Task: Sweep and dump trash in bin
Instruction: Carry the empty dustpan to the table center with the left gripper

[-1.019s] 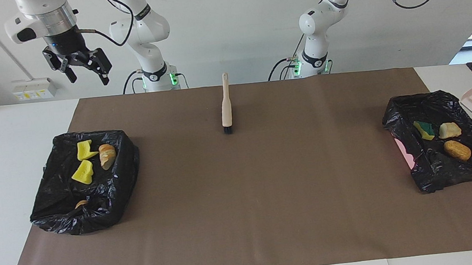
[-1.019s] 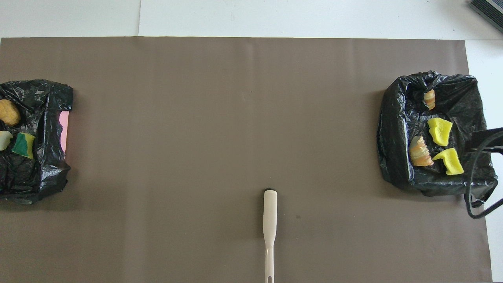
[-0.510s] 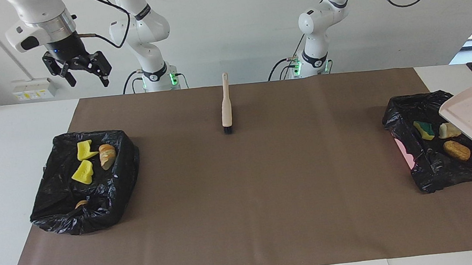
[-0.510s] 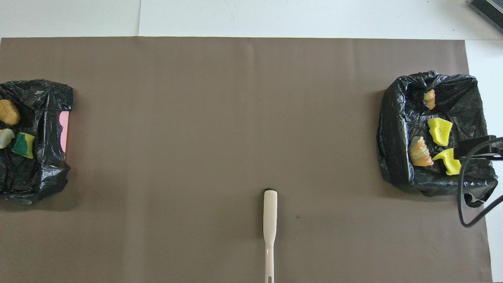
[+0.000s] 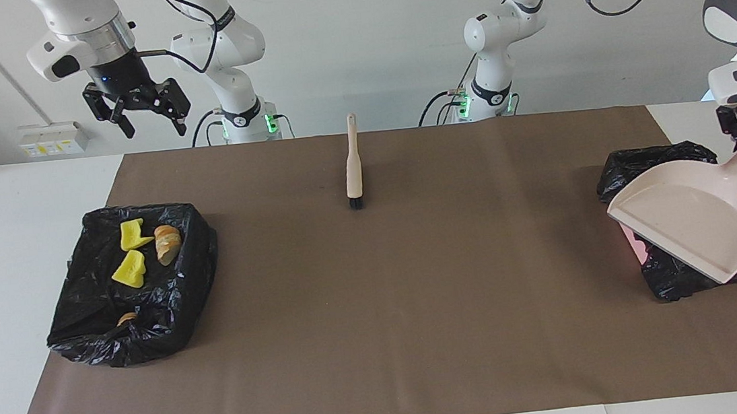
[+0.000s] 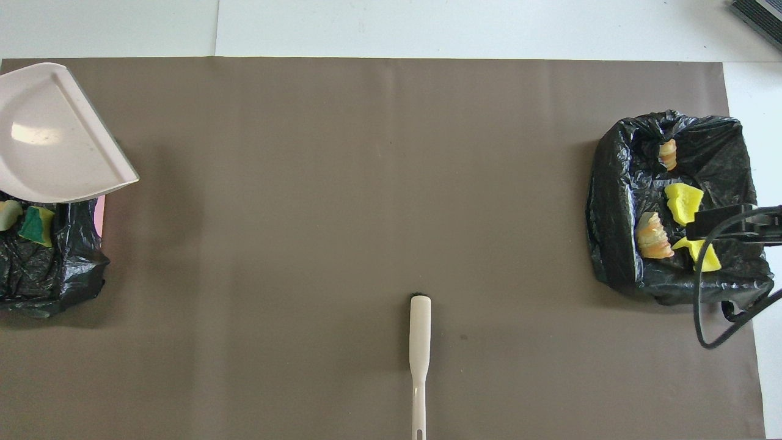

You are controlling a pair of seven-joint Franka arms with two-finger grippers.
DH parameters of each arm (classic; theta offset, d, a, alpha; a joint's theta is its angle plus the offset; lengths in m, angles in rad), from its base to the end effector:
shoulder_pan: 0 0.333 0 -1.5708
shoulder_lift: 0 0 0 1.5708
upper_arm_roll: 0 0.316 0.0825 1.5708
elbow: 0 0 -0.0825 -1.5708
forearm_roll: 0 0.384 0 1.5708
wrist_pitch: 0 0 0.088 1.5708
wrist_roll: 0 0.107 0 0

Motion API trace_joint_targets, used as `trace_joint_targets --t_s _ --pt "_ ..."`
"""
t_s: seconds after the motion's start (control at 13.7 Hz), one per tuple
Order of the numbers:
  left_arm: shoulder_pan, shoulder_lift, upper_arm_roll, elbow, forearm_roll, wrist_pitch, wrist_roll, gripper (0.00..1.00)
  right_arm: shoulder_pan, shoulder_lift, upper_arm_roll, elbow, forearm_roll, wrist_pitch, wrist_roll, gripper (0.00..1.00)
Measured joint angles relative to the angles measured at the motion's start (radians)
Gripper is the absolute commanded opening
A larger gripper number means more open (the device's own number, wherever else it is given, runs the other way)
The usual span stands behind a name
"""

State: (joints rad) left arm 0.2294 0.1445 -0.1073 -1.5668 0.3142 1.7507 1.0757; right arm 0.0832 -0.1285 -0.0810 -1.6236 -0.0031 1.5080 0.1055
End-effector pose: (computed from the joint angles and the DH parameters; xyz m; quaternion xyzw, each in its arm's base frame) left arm 0.6030 0.1061 0.5627 -0.8673 0.4752 0.0663 0.1326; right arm 0.5075 -0.0023 0.6622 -0.9987 0.0514 -0.0060 0.0040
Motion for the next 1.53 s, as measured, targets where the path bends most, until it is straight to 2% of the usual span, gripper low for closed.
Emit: trace_joint_targets --t_s 0.36,0.58,0.8,1.09,1.31,1.53 --pt "-0.216 -0.056 -0.004 -0.115 -0.131 -0.044 -0.494 0.0 -0.029 0.086 -0.005 0.081 0.0 -0.013 -0.003 1.0" --pt "-0.352 -0.069 -0.005 -0.168 -0.227 -0.028 -0.812 0.0 -0.025 0.088 0.0 0.081 0.0 -0.013 -0.003 1.0" --pt "-0.509 -0.056 -0.005 -0.212 -0.279 0.072 -1.089 0.0 -0.02 0.069 0.014 0.054 -0.001 -0.015 -0.003 1.0" --pt "-0.711 0.064 -0.006 -0.229 -0.287 0.271 -1.461 0.0 0.032 0.035 0.017 0.013 -0.012 -0.013 0.05 1.0" --pt "-0.811 0.136 -0.005 -0.186 -0.29 0.323 -1.649 0.0 0.031 0.034 0.008 0.011 -0.012 -0.002 0.06 1.0" --pt "-0.881 0.205 -0.003 -0.146 -0.295 0.341 -1.731 0.0 -0.007 0.034 -0.003 0.011 -0.004 0.002 0.023 1.0"
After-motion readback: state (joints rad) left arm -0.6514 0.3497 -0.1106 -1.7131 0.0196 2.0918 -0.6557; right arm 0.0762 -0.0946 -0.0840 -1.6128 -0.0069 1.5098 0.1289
